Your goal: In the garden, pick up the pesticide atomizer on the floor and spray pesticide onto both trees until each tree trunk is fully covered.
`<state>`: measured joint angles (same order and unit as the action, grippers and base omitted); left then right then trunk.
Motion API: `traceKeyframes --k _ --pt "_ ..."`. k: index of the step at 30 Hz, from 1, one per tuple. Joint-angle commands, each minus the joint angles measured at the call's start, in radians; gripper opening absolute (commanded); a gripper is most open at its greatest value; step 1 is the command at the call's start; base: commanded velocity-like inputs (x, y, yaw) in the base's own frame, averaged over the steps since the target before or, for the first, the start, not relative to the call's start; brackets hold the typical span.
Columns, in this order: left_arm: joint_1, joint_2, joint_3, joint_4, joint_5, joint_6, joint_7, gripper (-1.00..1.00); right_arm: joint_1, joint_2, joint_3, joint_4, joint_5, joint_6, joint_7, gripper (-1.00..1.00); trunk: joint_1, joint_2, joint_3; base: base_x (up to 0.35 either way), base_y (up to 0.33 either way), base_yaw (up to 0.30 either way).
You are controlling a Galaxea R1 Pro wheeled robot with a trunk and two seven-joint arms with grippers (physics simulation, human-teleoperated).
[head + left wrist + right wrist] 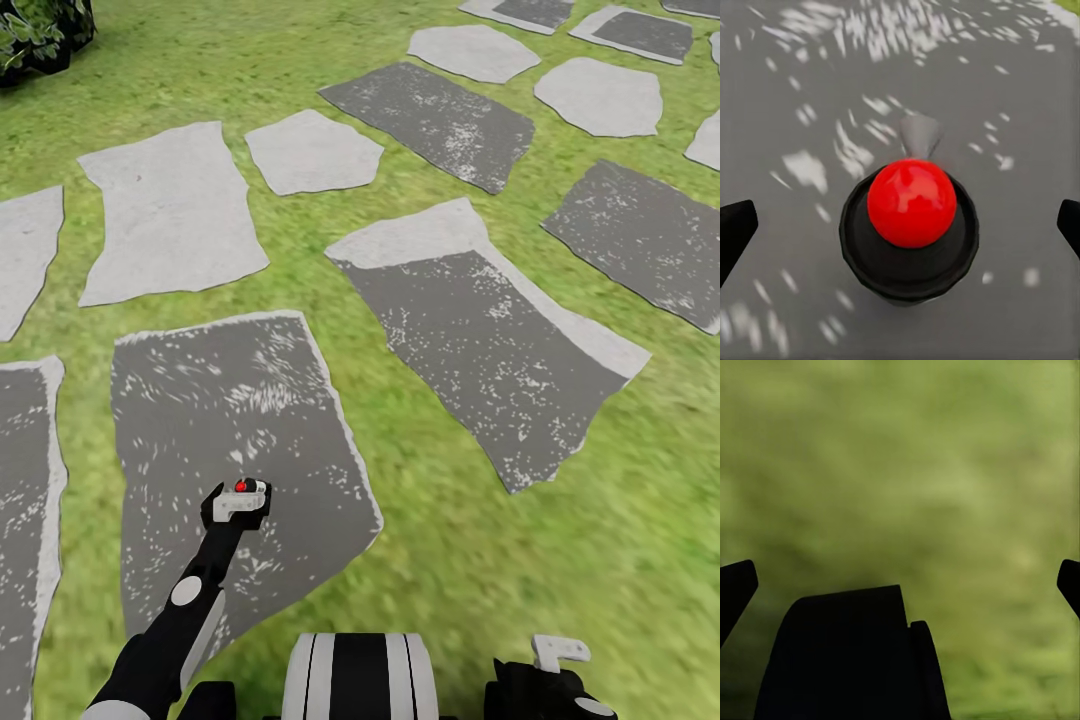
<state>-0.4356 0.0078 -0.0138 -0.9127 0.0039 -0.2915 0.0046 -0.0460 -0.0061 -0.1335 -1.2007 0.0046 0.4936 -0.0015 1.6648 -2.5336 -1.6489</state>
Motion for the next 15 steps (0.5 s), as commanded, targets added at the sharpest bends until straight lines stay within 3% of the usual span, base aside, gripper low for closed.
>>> traceKeyframes --k 1,2,15 --pt "0.0 0.0 0.0 0.0 0.0 0.0 0.0 1.0 0.0 0.0 0.0 0.0 0.0 0.0 0.0 1.0 0.0 0.0 0.0 0.001 0.0 0.0" --pt "0.0 0.0 0.0 0.0 0.0 0.0 0.0 -1.0 0.0 0.0 0.0 0.0 0.0 0.0 0.0 1.0 0.0 0.0 0.0 0.0 0.0 0.0" --pt "0.0 -0.006 0.0 0.0 0.001 0.001 0.0 -1.0 0.0 0.0 0.0 0.001 0.0 0.0 0.0 1.0 0.0 0.0 0.0 0.0 0.0 0.0"
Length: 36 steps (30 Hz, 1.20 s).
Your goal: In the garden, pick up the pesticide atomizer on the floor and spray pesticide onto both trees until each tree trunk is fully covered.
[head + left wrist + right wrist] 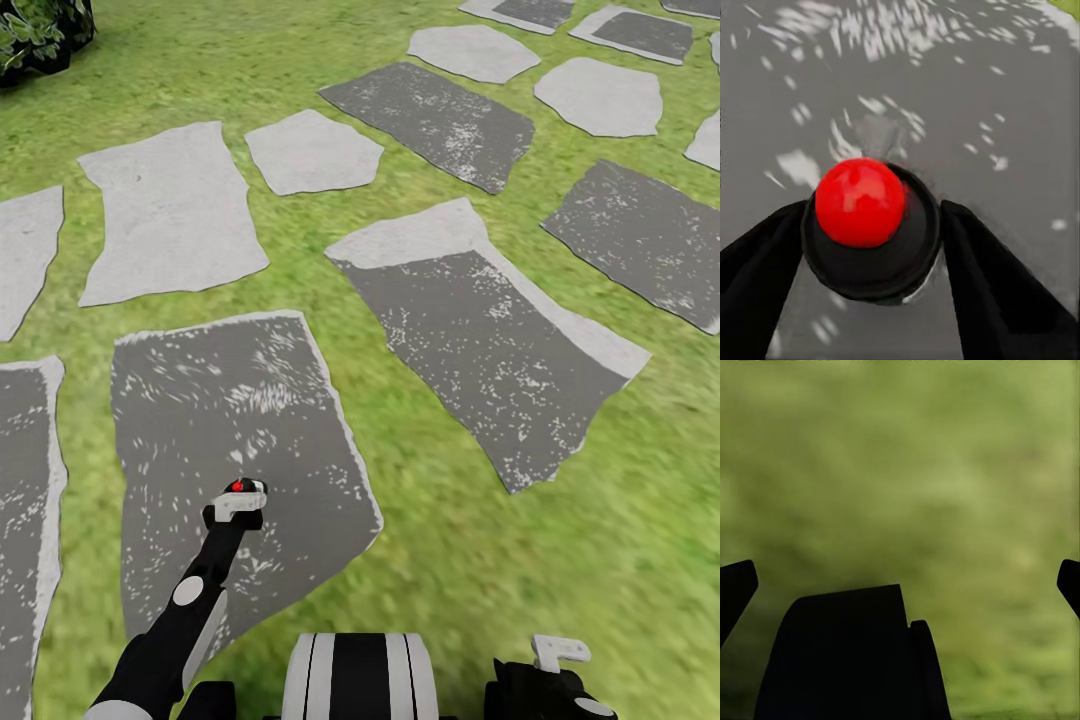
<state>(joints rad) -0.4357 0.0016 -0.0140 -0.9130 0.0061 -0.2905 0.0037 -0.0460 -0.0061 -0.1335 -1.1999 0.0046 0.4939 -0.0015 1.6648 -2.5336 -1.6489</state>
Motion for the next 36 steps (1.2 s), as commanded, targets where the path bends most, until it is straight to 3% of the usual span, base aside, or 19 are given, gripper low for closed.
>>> traceKeyframes --k 1,12,36 --pt "0.0 0.0 0.0 0.0 -0.001 0.0 0.001 -1.0 0.0 0.0 0.0 0.0 0.0 0.0 0.0 1.0 0.0 0.0 0.0 0.0 0.0 0.0" --pt "0.0 0.0 0.0 0.0 0.0 0.0 0.001 -1.0 0.0 0.0 0.0 -0.001 0.0 0.0 0.0 1.0 0.0 0.0 0.0 0.0 0.0 0.0" --pt "0.0 0.001 0.001 -0.004 -0.002 0.004 0.004 -1.0 0.0 -0.002 0.0 0.0 0.0 -0.001 0.0 1.0 -0.011 0.006 0.093 0.0 0.0 0.0"
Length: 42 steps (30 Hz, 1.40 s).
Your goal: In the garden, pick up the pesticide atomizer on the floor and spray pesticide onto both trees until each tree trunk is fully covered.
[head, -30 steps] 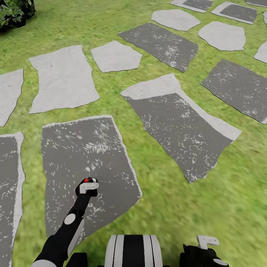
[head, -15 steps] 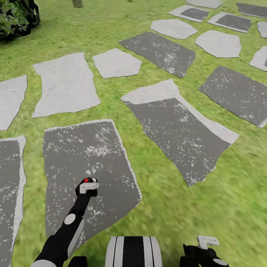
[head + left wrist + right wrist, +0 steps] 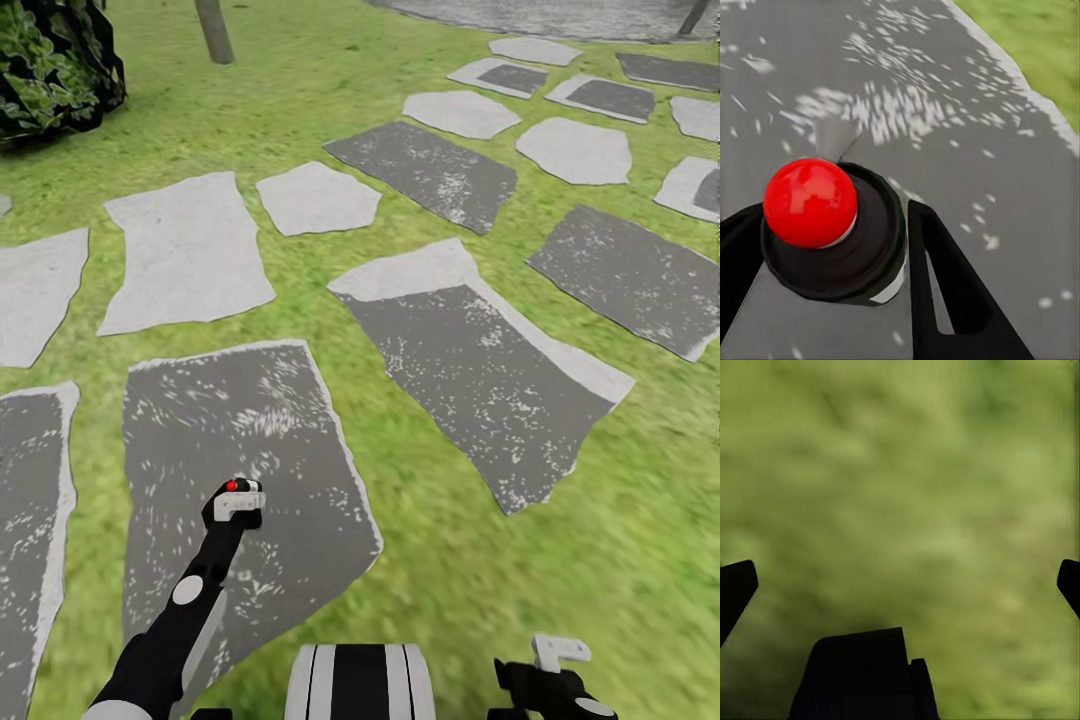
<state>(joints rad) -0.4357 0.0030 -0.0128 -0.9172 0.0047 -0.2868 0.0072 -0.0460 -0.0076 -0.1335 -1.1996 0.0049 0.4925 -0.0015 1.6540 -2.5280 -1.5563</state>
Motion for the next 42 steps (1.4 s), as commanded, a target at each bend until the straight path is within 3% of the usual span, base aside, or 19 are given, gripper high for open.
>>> traceKeyframes --k 1,5,8,10,12,15,22,26,32,35,37,38,42 --pt "0.0 0.0 0.001 -0.002 0.0 0.003 0.001 -1.0 0.0 0.0 0.0 0.0 0.0 0.0 0.0 1.0 0.0 0.0 0.004 0.0 0.0 0.0" --pt "0.0 0.0 0.001 -0.024 0.0 0.023 0.001 -1.0 0.0 -0.001 0.0 -0.001 0.0 0.0 0.0 1.0 -0.002 0.001 0.019 0.0 0.0 0.0" --pt "0.0 0.0 0.0 -0.053 0.0 0.086 0.0 -1.0 0.0 -0.001 -0.01 -0.002 0.0 -0.001 0.002 1.0 -0.002 0.001 0.019 0.0 0.0 0.0" --pt "0.0 0.0 -0.001 -0.073 0.0 0.14 0.0 -1.0 0.0 -0.001 -0.035 -0.003 -0.001 -0.002 0.003 1.0 -0.002 0.001 0.019 0.0 0.0 0.0" --pt "0.0 0.0 -0.001 -0.119 0.001 0.216 0.0 -1.0 0.0 -0.002 -0.092 -0.021 -0.002 -0.005 0.004 1.0 -0.002 0.001 0.019 0.0 0.0 0.0" --pt "0.0 0.0 -0.002 -0.14 0.001 0.255 0.0 -1.0 0.001 -0.002 -0.113 -0.089 -0.003 -0.006 0.005 1.0 -0.002 0.001 0.019 0.0 0.0 0.0" --pt "0.009 0.0 -0.003 -0.295 0.001 0.326 0.0 -1.0 0.003 -0.002 -0.122 -0.166 -0.003 -0.006 0.005 1.0 -0.002 0.001 0.019 0.0 0.0 0.0" --pt "0.011 -0.001 -0.003 -0.392 0.005 0.432 -0.001 -1.0 0.003 0.0 -0.123 -0.192 -0.001 -0.001 0.005 1.0 -0.003 0.001 0.023 0.0 0.0 0.0" --pt "0.012 -0.002 -0.004 -0.427 0.007 0.491 0.0 -1.0 0.005 0.001 -0.146 -0.205 0.001 0.001 0.003 1.0 -0.005 0.003 0.047 0.0 0.0 0.0" --pt "0.012 -0.022 -0.006 -0.433 0.006 0.559 0.0 -1.0 0.006 0.001 -0.157 -0.215 0.002 0.001 0.002 1.0 -0.007 0.004 0.058 0.0 0.0 0.0" --pt "0.012 -0.035 -0.012 -0.437 0.004 0.585 0.0 -1.0 0.006 0.001 -0.16 -0.217 0.003 0.0 0.001 1.0 -0.008 0.004 0.066 0.0 0.0 0.0" --pt "0.012 -0.047 -0.058 -0.444 0.001 0.607 0.0 -1.0 0.006 0.001 -0.192 -0.219 0.003 0.001 0.002 1.0 -0.008 0.004 0.07 0.0 0.0 0.0" --pt "0.012 -0.05 -0.091 -0.446 0.0 0.614 0.001 -1.0 0.006 0.001 -0.231 -0.219 0.005 0.001 0.002 1.0 -0.01 0.005 0.085 0.0 0.0 0.0"
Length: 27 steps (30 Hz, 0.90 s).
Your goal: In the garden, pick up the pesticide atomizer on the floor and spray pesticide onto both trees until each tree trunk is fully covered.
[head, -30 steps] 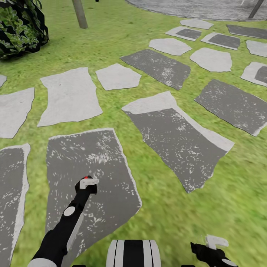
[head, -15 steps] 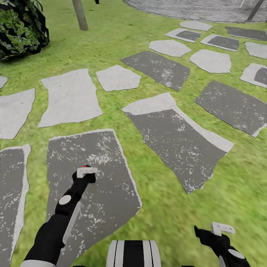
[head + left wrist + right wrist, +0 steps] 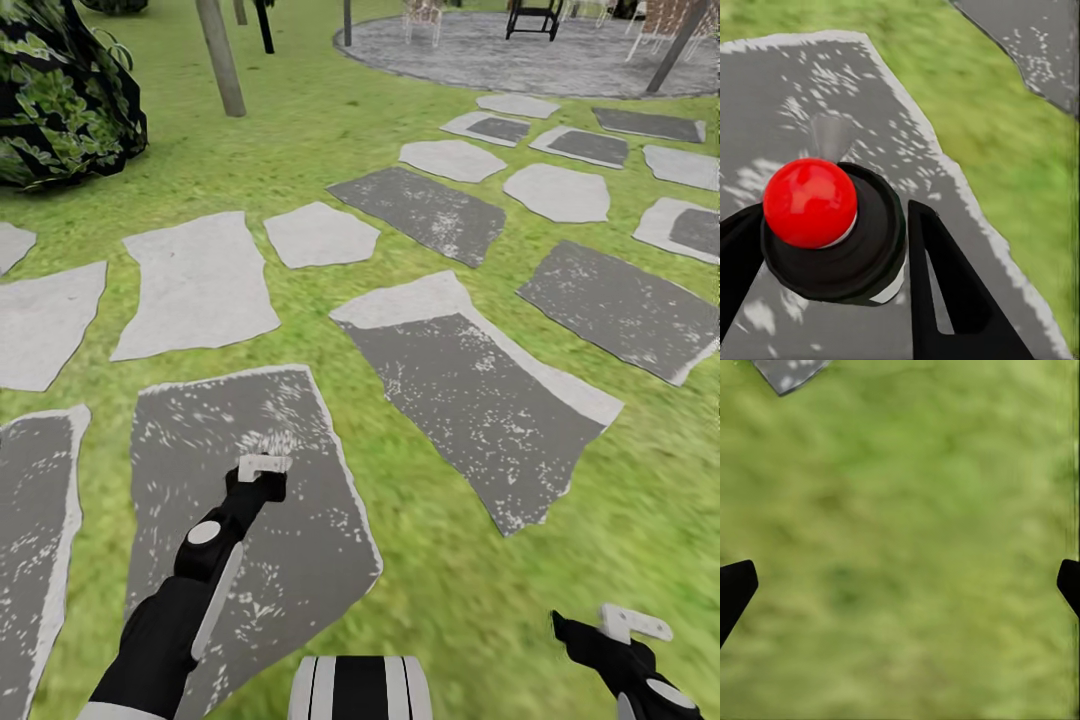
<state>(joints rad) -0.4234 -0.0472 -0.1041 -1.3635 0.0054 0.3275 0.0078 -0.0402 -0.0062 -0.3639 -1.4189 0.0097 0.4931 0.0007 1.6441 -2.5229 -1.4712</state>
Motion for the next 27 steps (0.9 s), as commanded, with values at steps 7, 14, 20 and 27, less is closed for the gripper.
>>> traceKeyframes --k 7,14,20,27 --pt "0.0 0.003 0.0 0.0 -0.001 0.002 0.001 -1.0 0.0 0.001 -0.004 -0.015 0.008 0.001 0.0 1.0 -0.003 0.002 0.029 0.0 0.0 -0.035" --pt "0.0 0.003 -0.002 0.0 0.0 0.003 0.001 -1.0 0.0 0.001 -0.004 -0.023 0.009 0.001 0.001 1.0 -0.006 0.003 0.064 0.0 0.0 -0.194" --pt "0.0 0.003 -0.002 0.001 0.002 0.003 0.001 -1.0 0.0 0.001 -0.004 -0.024 0.009 0.001 0.001 1.0 -0.009 0.005 0.094 0.0 0.0 -0.21" --pt "0.0 0.003 -0.002 0.001 0.002 0.003 0.001 -1.0 0.0 0.001 -0.004 -0.024 0.009 0.001 0.001 1.0 -0.012 0.006 0.13 0.0 0.0 -0.21"
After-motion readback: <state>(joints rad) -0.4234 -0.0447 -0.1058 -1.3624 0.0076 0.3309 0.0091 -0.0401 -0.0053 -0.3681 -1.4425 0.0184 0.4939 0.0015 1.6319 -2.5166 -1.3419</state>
